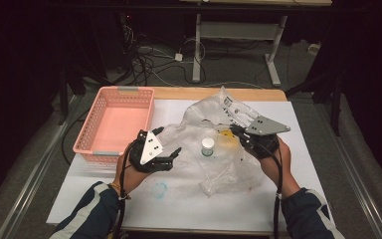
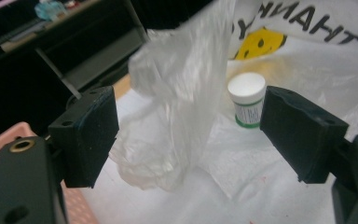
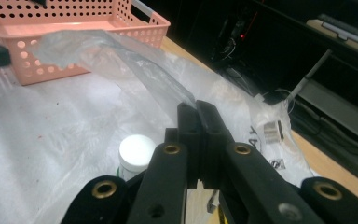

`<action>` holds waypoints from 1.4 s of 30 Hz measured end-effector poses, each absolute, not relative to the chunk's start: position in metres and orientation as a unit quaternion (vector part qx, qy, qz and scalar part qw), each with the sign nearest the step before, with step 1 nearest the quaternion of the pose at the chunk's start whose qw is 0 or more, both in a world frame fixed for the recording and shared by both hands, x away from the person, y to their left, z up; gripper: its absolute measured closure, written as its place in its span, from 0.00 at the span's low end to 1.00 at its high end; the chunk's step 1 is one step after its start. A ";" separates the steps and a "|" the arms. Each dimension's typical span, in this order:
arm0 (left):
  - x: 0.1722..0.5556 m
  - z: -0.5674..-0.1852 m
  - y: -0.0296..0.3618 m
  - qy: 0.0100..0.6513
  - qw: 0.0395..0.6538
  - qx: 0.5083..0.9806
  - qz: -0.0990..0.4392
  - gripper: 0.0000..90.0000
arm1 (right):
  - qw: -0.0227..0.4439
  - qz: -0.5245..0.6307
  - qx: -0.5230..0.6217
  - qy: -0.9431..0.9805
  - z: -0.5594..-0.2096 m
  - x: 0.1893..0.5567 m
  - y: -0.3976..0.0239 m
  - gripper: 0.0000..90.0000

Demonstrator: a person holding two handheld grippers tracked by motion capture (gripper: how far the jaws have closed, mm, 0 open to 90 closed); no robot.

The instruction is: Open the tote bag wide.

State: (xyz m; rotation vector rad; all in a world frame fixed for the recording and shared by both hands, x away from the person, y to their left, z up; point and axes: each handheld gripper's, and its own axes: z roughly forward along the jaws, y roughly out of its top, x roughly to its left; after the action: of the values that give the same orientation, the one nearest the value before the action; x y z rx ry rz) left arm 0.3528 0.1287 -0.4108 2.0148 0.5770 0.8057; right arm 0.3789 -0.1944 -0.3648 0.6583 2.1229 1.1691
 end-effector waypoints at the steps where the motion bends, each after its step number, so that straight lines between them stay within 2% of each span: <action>1: 0.356 -0.413 0.125 0.234 0.428 0.812 0.320 0.21 | 0.309 0.442 0.253 0.803 -0.365 0.379 -0.198 1.00; 5: 0.368 -0.420 0.110 0.271 0.418 0.812 0.304 0.21 | 0.316 0.438 0.260 0.801 -0.366 0.383 -0.210 1.00; 17: 0.404 -0.430 0.091 0.299 0.389 0.813 0.313 0.21 | 0.316 0.437 0.278 0.795 -0.369 0.394 -0.238 1.00; 23: 0.427 -0.437 0.089 0.315 0.399 0.825 0.246 0.24 | 0.306 0.440 0.286 0.794 -0.372 0.397 -0.240 1.00; 24: 0.430 -0.439 0.091 0.322 0.416 0.820 0.224 0.26 | 0.304 0.442 0.282 0.795 -0.373 0.397 -0.239 1.00; 25: 0.432 -0.441 0.093 0.324 0.432 0.817 0.202 0.37 | 0.303 0.443 0.278 0.797 -0.374 0.397 -0.238 1.00; 26: 0.433 -0.442 0.095 0.318 0.435 0.821 0.189 0.53 | 0.300 0.445 0.274 0.798 -0.375 0.396 -0.236 1.00; 27: 0.434 -0.443 0.096 0.313 0.426 0.828 0.187 0.57 | 0.294 0.448 0.270 0.800 -0.375 0.395 -0.235 1.00; 29: 0.432 -0.443 0.098 0.302 0.427 0.832 0.185 0.79 | 0.284 0.458 0.266 0.799 -0.375 0.394 -0.232 0.99; 31: 0.429 -0.440 0.100 0.293 0.426 0.836 0.185 0.91 | 0.281 0.459 0.263 0.801 -0.375 0.392 -0.228 0.98; 36: 0.417 -0.439 0.101 0.274 0.428 0.840 0.191 0.95 | 0.297 0.453 0.254 0.801 -0.378 0.386 -0.219 0.93; 39: 0.408 -0.440 0.099 0.264 0.423 0.844 0.198 0.95 | 0.304 0.448 0.252 0.802 -0.380 0.378 -0.213 0.78; 41: 0.406 -0.439 0.099 0.264 0.424 0.843 0.199 0.95 | 0.310 0.445 0.252 0.801 -0.381 0.372 -0.211 0.74; 42: 0.405 -0.438 0.099 0.263 0.425 0.842 0.203 0.95 | 0.313 0.445 0.254 0.799 -0.381 0.369 -0.211 0.67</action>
State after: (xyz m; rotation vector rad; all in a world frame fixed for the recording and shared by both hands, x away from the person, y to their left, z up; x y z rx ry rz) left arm 0.4049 0.0991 -0.4379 2.1060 0.6581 0.5081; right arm 0.3686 -0.2108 -0.3808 0.6709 2.1080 1.1740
